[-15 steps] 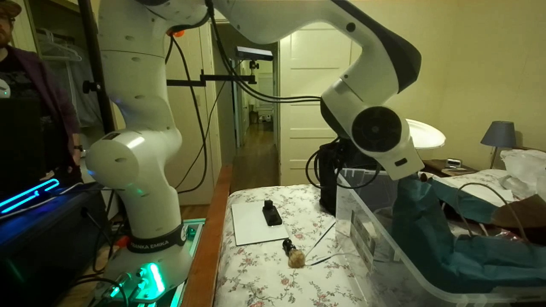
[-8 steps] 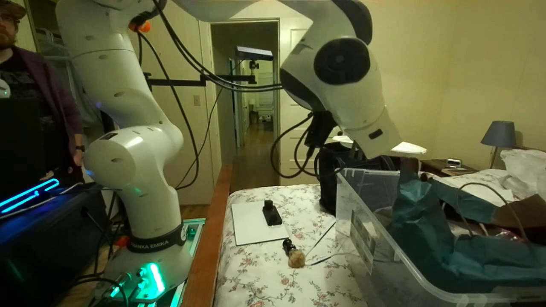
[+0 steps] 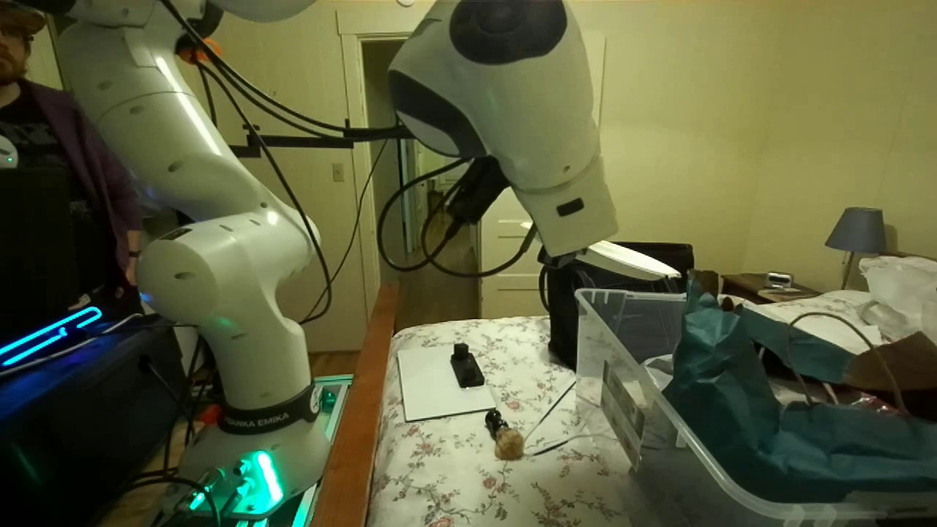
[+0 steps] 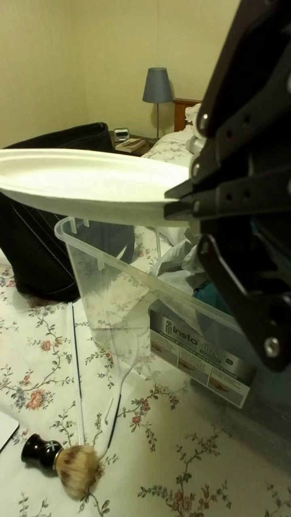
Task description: Remove the white plate from the clear container and put it on the other white plates
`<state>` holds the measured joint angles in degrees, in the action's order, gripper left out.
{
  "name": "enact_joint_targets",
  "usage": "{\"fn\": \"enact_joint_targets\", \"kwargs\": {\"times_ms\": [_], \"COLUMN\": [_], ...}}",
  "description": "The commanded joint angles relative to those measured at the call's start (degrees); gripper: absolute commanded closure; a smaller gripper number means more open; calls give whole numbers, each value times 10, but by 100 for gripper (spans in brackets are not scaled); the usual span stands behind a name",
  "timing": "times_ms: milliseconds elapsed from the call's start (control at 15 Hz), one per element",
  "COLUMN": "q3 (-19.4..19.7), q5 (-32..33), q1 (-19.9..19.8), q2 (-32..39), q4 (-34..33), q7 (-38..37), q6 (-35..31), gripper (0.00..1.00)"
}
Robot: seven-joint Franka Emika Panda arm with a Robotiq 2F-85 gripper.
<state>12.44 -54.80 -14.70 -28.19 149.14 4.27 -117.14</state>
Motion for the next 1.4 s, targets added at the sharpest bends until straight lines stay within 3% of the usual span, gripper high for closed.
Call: {"fn": "enact_joint_targets", "kwargs": {"times_ms": [0,267,400,733,1067,1333], "q3": [3,1,-5,26,82,107], "q5": [0,0,-11,49,160,227], "q1": [-3,-3,-11,-79,-168,-218], "q2": [-1,-1,0,-7,-3,2], "q4": [2,6,6,20,14,16], "q7": [-1,-2,-16,-86,-126,-143], "q6": [3,3,-43,-91,-98,-133], "gripper": [97,99,99,99,99,99]}}
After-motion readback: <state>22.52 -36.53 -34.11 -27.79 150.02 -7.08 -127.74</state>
